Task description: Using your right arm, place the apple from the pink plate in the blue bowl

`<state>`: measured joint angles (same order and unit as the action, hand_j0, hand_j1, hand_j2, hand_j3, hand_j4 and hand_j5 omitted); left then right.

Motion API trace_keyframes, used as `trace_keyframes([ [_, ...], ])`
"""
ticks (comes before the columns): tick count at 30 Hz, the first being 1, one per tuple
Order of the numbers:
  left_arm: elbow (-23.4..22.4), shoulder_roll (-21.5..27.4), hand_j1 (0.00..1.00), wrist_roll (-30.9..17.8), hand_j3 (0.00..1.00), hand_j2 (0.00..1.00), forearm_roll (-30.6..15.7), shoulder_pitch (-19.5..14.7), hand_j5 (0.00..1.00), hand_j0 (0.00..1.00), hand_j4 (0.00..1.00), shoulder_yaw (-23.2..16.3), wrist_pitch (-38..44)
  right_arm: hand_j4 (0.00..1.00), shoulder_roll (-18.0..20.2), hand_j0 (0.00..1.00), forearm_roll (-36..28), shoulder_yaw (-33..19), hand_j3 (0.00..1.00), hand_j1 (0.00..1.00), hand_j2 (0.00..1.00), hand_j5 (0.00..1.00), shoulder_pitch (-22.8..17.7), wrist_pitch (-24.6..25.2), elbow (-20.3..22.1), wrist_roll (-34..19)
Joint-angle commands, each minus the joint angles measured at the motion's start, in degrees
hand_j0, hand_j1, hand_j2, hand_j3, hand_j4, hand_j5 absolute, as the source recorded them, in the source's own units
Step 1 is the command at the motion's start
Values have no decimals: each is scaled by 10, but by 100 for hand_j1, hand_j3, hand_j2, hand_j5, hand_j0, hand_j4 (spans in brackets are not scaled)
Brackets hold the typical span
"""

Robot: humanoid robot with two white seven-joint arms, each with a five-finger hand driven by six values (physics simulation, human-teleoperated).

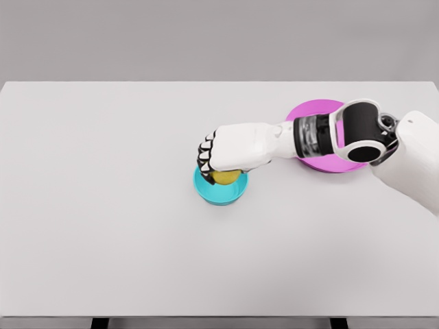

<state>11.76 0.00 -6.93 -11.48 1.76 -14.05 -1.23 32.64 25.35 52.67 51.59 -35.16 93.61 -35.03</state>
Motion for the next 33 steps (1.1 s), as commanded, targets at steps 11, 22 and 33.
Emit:
trace_keyframes([
  [11, 0, 0, 100, 0, 100, 100, 0, 0, 100, 100, 100, 0, 0, 46, -15, 46, 1, 16, 46, 46, 46, 46, 3, 2, -17, 0],
  [22, 0, 0, 100, 0, 100, 100, 0, 0, 100, 100, 100, 0, 0, 46, -31, 46, 1, 18, 46, 46, 46, 46, 8, 2, -63, 0],
  [33, -1, 0, 100, 0, 100, 100, 0, 0, 100, 100, 100, 0, 0, 100, -31, 100, 1, 17, 100, 100, 100, 100, 7, 2, -67, 0],
])
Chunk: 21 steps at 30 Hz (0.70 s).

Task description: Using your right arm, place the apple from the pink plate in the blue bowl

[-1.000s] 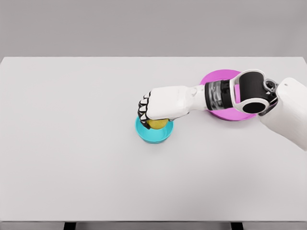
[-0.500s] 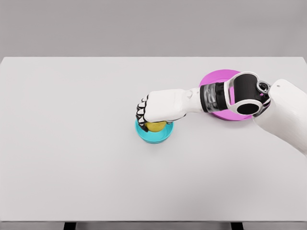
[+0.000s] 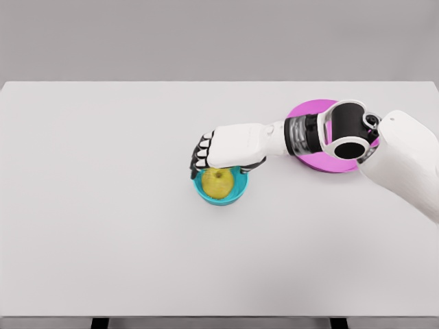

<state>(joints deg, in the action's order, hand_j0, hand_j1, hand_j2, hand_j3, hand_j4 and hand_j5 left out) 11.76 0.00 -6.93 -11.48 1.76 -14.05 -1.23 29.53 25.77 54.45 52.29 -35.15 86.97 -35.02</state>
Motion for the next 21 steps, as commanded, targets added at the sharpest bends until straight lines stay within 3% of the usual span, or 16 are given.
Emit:
trace_keyframes([
  [1, 0, 0, 100, 0, 100, 100, 0, 0, 100, 100, 100, 0, 0, 100, 0, 100, -3, 0, 100, 100, 100, 100, 0, 2, 0, 0],
  [7, 0, 0, 100, 0, 100, 100, 0, 0, 100, 100, 100, 0, 0, 100, 4, 100, -6, -19, 100, 100, 100, 100, 9, 2, 7, 0],
  [9, 0, 0, 100, 0, 100, 100, 0, 0, 100, 100, 100, 0, 0, 100, 19, 100, -11, -99, 100, 100, 100, 100, 2, 2, 7, 0],
  [11, 0, 0, 100, 0, 100, 100, 0, 1, 100, 100, 100, 0, 0, 100, 46, 100, -12, -145, 100, 100, 100, 100, -10, 2, 7, 0],
  [17, 0, 0, 100, 0, 100, 100, 0, 0, 100, 100, 100, 0, 0, 100, 142, 100, -18, -296, 100, 100, 100, 100, -121, 2, 5, 0],
  [21, 0, 0, 100, 0, 100, 100, 0, 0, 100, 100, 100, 1, 0, 100, 164, 100, -18, -367, 100, 100, 100, 100, -187, 2, -4, 0],
])
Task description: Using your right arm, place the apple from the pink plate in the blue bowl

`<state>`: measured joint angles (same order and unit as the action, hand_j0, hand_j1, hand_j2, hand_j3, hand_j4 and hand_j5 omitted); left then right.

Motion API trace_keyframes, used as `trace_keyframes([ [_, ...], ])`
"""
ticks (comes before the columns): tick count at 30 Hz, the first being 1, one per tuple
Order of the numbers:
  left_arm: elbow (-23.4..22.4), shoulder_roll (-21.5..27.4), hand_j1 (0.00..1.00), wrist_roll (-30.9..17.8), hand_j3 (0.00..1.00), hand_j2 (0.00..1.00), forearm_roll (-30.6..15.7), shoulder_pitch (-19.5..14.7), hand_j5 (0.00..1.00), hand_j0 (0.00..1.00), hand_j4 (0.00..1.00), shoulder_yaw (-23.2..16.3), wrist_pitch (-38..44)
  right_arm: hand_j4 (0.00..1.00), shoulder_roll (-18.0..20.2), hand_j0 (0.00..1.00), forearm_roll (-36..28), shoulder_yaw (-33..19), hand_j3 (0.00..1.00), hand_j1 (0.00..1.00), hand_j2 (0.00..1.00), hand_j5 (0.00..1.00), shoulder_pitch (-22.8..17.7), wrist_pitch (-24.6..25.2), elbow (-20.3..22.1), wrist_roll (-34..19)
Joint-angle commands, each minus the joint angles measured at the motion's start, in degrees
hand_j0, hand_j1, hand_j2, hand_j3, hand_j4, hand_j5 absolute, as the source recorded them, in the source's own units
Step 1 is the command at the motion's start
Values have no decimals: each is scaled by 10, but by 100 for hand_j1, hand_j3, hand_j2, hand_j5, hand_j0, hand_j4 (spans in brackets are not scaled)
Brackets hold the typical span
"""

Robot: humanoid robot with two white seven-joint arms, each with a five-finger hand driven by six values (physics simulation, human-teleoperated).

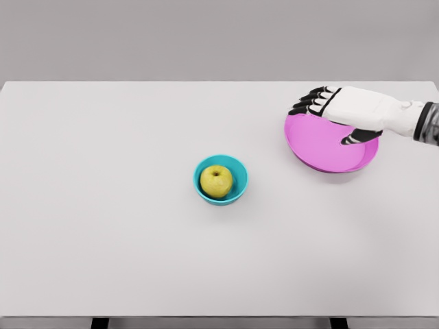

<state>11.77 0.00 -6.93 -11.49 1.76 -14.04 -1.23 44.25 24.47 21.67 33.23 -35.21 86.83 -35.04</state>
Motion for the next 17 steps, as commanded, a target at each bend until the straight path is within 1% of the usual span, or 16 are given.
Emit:
trace_keyframes([
  [1, 0, 0, 100, 0, 100, 100, 0, 0, 100, 100, 100, 0, 0, 100, 11, 100, -4, -50, 100, 100, 100, 100, -2, 2, -13, 0],
  [2, 0, 0, 100, 0, 100, 100, 0, 0, 100, 100, 100, 0, 0, 100, 3, 100, -4, -65, 100, 100, 100, 100, -11, 2, -20, 0],
  [3, 0, 0, 100, 0, 100, 100, 0, 0, 100, 100, 100, 0, 0, 100, -26, 100, -3, -81, 100, 100, 100, 100, -27, 2, -34, 0],
  [4, 0, 0, 100, 0, 100, 100, 0, 0, 100, 100, 100, 0, 0, 100, -54, 100, -2, -100, 100, 100, 100, 100, -33, 2, -41, 0],
  [5, 0, 0, 100, 0, 100, 100, 0, 0, 100, 100, 100, 0, 0, 100, -58, 100, -2, -108, 100, 100, 100, 100, -39, 2, -43, 0],
  [8, 0, 0, 100, 0, 100, 100, 0, 1, 100, 100, 100, 0, 0, 100, -58, 100, 0, -112, 100, 100, 100, 100, -47, 2, -48, 0],
  [15, 0, 0, 100, 0, 100, 100, 0, 0, 100, 100, 100, 0, 0, 100, -58, 100, 0, -112, 100, 100, 100, 100, -48, 2, -51, 0],
  [17, 6, 0, 100, -3, 100, 100, -7, -7, 100, 100, 100, 0, -3, 100, -58, 100, 0, -112, 100, 100, 100, 100, -49, 2, -52, 0],
])
